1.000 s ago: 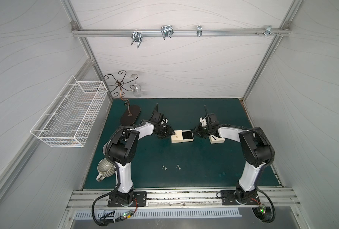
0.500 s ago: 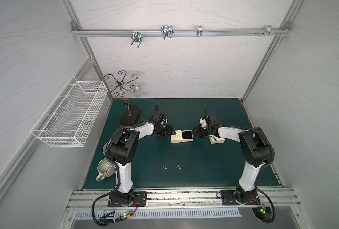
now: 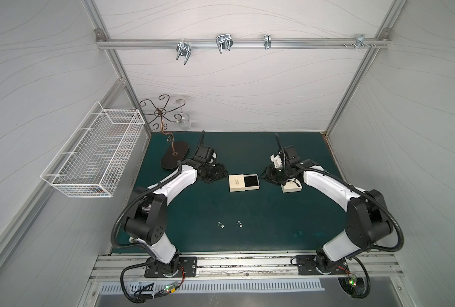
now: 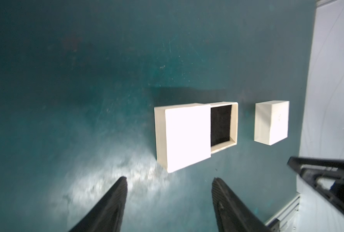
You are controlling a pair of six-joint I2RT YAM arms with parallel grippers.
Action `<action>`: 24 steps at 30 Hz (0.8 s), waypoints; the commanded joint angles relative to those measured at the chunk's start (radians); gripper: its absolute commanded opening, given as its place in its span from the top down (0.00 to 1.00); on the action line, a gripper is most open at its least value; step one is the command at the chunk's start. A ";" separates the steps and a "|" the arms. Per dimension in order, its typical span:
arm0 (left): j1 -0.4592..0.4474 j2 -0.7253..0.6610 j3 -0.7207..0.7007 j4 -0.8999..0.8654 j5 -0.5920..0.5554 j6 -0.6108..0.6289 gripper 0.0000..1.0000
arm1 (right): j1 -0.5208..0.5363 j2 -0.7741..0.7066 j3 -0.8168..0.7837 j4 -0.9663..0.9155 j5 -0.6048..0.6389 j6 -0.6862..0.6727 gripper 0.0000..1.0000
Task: Place the earrings into the drawer-style jewelry box
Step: Open the drawer in the jewelry box, then pick up the earring from the center of the board.
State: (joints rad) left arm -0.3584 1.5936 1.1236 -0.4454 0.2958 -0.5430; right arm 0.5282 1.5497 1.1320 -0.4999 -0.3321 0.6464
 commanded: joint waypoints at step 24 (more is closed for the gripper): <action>-0.002 -0.259 -0.400 0.068 -0.089 -0.054 0.37 | 0.496 0.226 0.049 -0.154 0.187 0.226 0.66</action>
State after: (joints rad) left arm -0.3584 1.3605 0.7265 -0.4267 0.2317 -0.6022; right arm 1.0088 1.7435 1.1458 -0.6441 -0.1787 0.8326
